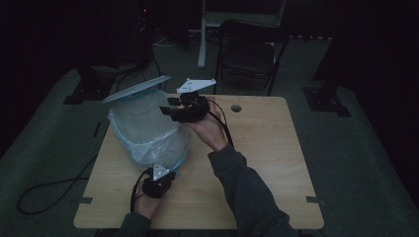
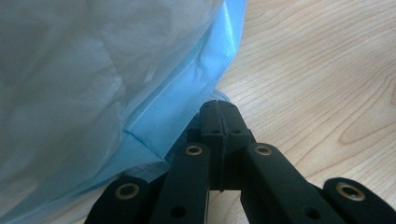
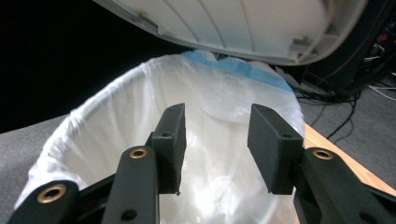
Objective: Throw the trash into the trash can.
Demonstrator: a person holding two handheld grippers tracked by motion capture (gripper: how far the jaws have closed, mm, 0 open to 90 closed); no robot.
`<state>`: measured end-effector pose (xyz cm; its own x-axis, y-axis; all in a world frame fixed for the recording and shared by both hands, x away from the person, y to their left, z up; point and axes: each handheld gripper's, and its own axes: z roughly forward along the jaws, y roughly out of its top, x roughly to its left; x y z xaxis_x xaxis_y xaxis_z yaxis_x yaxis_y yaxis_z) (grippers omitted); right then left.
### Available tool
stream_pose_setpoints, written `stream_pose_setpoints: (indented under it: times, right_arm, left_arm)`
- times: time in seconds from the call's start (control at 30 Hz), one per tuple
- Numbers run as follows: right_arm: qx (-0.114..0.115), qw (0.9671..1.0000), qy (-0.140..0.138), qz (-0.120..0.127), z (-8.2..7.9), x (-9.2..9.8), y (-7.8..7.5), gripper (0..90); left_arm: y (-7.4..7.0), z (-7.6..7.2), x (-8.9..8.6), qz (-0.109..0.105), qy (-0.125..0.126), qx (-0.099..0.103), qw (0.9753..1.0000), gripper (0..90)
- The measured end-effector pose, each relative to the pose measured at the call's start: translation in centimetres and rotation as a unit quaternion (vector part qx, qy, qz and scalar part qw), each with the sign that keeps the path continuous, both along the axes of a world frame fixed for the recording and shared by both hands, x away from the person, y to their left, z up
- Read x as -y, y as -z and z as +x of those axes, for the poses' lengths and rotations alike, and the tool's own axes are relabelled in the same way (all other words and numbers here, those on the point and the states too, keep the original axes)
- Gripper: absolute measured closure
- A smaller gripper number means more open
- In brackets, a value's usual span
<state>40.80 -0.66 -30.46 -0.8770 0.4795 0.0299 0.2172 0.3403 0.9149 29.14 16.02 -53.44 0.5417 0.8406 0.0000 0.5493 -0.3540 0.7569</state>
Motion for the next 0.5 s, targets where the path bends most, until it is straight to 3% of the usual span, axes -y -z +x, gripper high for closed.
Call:
stream_pose_setpoints:
  times: [0.23, 0.4, 0.5]
  right_arm:
    - [0.017, 0.9995, 0.025, -0.007, -0.9, 2.7, 0.8, 55.5]
    - [0.015, 0.9989, 0.043, 0.0, -1.4, 5.4, 1.6, 54.3]
    - [0.011, 0.9986, 0.052, 0.0, -1.4, 6.4, 2.1, 53.7]
  left_arm:
    - [0.0, 0.0, 0.0, -0.003, -0.002, 0.002, 1.0, 90.0]
    - [0.0, 0.1, -0.1, 0.005, 0.001, 0.005, 1.0, 90.0]
    - [0.0, 0.0, 0.0, -0.001, 0.0, 0.004, 1.0, 90.0]
